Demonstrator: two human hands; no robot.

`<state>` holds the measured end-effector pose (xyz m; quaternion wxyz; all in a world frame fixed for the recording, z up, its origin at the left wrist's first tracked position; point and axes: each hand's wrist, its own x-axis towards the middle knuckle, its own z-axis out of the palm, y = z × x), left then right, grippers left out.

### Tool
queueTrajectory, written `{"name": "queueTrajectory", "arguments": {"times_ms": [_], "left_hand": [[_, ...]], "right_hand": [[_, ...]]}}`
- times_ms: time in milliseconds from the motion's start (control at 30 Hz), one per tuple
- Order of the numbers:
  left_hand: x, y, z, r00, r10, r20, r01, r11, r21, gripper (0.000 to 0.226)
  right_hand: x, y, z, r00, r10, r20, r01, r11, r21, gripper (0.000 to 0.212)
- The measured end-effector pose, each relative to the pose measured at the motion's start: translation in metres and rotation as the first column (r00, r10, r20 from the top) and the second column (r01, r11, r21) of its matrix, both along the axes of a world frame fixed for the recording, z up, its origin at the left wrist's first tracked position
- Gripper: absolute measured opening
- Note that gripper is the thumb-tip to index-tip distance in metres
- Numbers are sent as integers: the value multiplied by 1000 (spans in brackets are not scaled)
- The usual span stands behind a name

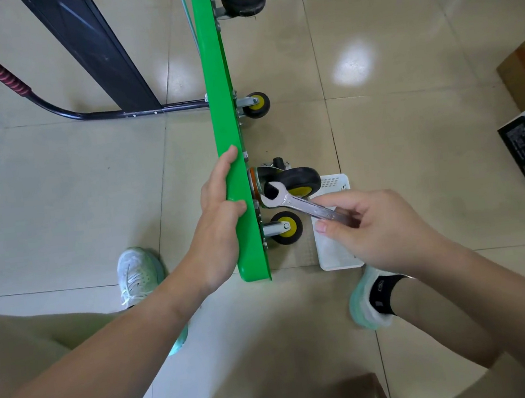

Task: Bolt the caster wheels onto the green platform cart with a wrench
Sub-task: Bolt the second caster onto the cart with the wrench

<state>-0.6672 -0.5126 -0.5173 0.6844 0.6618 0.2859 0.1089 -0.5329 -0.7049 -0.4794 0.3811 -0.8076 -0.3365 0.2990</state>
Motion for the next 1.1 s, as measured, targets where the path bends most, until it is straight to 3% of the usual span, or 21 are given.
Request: {"name": "queueTrajectory", "arguments": {"times_ms": [67, 133, 567, 1000, 1100], "left_hand": [[0, 0, 1, 1000, -3, -7, 3, 1000, -15, 78], [0, 0, 3, 1000, 5, -10, -6, 1000, -27, 79], [-1, -3, 6, 1000, 31, 0, -31, 999, -36, 79], [1, -1, 8, 999, 48, -14, -49, 994, -94, 83], [-2, 1, 6, 1000, 19, -25, -20, 998, -64, 83]], "right_hand": [[10, -3, 0, 982, 95, 163, -88, 995, -50, 36], [19, -4, -2, 961, 154, 229, -140, 987, -76, 33], [48, 15, -8, 961, 241, 132, -237, 970, -47, 25], [73, 40, -15, 886, 426, 185, -425, 904, -46, 44], [77, 42, -18, 891, 431, 146, -429, 902, -45, 34]]}}
